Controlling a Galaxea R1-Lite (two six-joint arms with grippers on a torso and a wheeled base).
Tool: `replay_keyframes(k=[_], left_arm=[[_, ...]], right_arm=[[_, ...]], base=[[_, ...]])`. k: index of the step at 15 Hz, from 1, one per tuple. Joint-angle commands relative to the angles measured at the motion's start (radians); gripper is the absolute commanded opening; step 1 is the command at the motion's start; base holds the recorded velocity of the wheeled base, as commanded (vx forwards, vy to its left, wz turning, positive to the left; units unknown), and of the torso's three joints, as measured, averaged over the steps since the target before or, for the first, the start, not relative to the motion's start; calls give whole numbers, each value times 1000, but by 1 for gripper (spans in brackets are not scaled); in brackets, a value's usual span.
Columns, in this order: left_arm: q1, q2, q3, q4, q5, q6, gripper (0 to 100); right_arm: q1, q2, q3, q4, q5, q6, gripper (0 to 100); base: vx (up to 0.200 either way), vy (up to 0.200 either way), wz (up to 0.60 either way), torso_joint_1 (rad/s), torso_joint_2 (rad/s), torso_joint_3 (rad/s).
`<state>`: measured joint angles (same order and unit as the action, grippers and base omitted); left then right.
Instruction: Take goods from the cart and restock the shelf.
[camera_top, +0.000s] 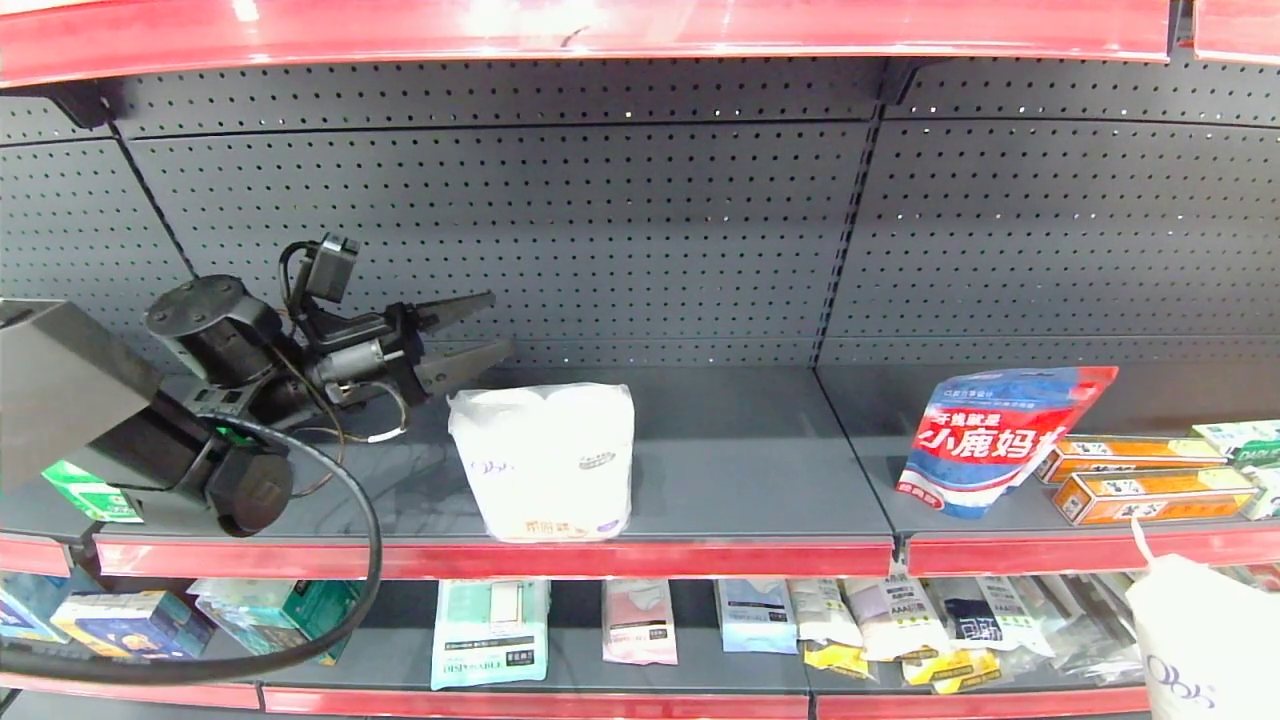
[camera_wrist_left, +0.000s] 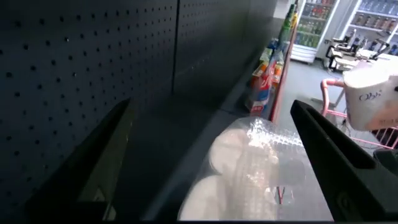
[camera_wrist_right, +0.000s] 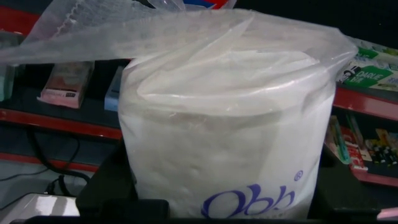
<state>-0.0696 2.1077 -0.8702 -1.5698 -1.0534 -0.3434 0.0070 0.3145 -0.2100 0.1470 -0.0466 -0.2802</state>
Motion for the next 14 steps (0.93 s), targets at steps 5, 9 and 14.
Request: replay_keyframes(k=[5, 9, 14], left_arm=[[14, -123, -15, 136, 239, -17, 100], [73, -136, -27, 221, 374, 87, 100], [77, -167, -84, 475, 894, 179, 100]], right_arm=[[2, 3, -5, -1, 5, 3, 0], [4, 14, -14, -3, 8, 7, 0], [7, 17, -20, -3, 10, 7, 0]], base=[[0, 0, 0, 0, 0, 0], [0, 0, 0, 0, 0, 0], [0, 0, 0, 0, 0, 0]])
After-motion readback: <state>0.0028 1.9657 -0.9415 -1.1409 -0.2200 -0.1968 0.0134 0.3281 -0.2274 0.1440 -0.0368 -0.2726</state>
